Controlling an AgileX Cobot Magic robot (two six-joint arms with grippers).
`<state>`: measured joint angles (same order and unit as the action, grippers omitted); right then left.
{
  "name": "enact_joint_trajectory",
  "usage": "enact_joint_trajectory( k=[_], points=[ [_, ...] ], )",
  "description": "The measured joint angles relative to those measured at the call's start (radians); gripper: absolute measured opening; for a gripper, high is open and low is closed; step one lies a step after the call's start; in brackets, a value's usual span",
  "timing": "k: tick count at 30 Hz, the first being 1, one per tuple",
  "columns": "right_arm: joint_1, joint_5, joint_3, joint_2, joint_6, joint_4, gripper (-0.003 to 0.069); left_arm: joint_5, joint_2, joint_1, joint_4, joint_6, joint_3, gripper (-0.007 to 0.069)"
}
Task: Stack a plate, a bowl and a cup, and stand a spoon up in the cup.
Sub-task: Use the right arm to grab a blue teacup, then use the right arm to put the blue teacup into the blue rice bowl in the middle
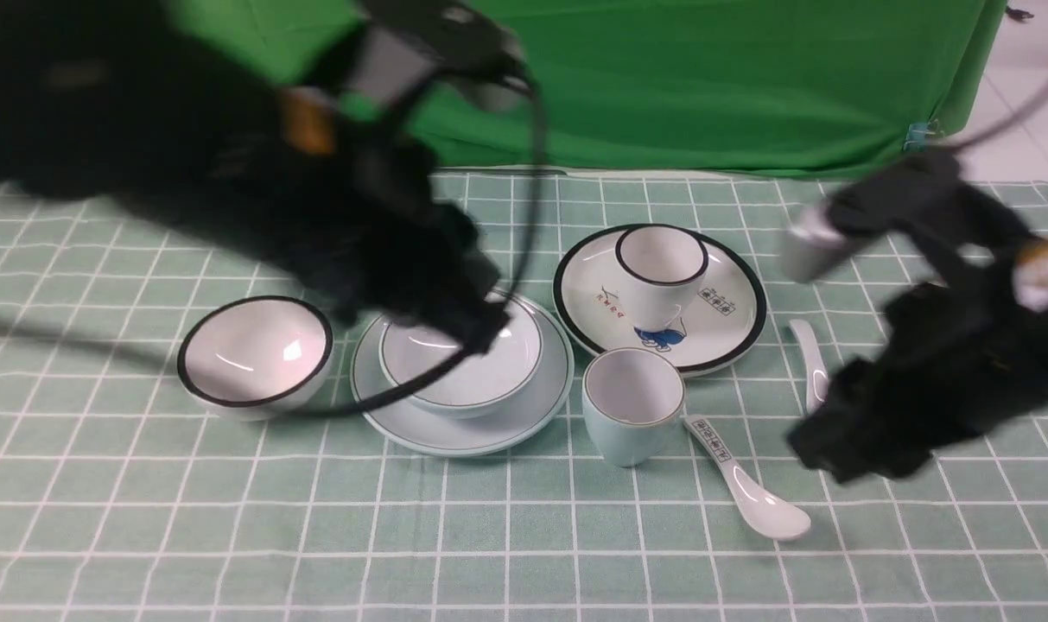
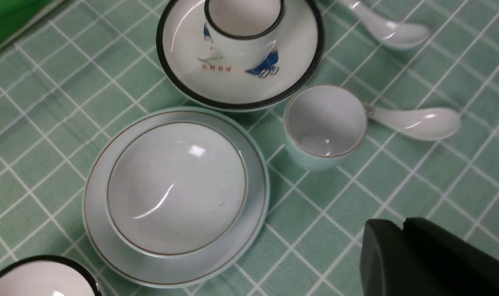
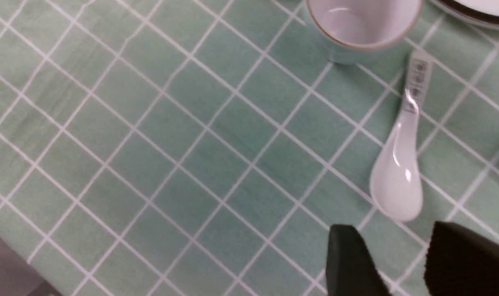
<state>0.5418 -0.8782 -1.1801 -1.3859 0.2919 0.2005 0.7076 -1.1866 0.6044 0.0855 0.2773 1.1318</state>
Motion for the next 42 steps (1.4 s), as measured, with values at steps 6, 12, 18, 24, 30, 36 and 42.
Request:
enact_joint_trajectory(
  k=[6,12,18,24,30,36,42],
  points=[
    [0.047,-0.031,-0.175,-0.217,0.047,0.023,0.0351,-0.238,0.339,0.0,0.08,-0.001,-0.332,0.0004],
    [0.119,-0.033,-0.315,-0.386,0.068,-0.031,0.0435,-0.504,0.577,0.0,0.129,-0.007,-0.608,0.0004],
    [0.12,-0.03,-0.397,-0.512,0.068,-0.059,0.044,-0.557,0.63,0.0,0.131,0.002,-0.65,0.0008],
    [0.12,-0.026,-0.459,-0.643,0.061,-0.159,0.0438,-0.571,0.63,0.0,0.131,0.008,-0.651,0.001],
    [0.12,-0.032,-0.461,-0.674,0.059,-0.16,0.0258,-0.571,0.63,0.0,0.131,0.008,-0.651,0.001],
    [0.124,-0.09,-0.497,-0.652,0.058,-0.13,0.0082,-0.571,0.63,0.0,0.131,0.012,-0.651,0.001],
    [0.162,-0.132,-0.684,-0.608,0.066,-0.089,0.0082,-0.574,0.63,0.0,0.127,0.051,-0.651,0.001]
  ],
)
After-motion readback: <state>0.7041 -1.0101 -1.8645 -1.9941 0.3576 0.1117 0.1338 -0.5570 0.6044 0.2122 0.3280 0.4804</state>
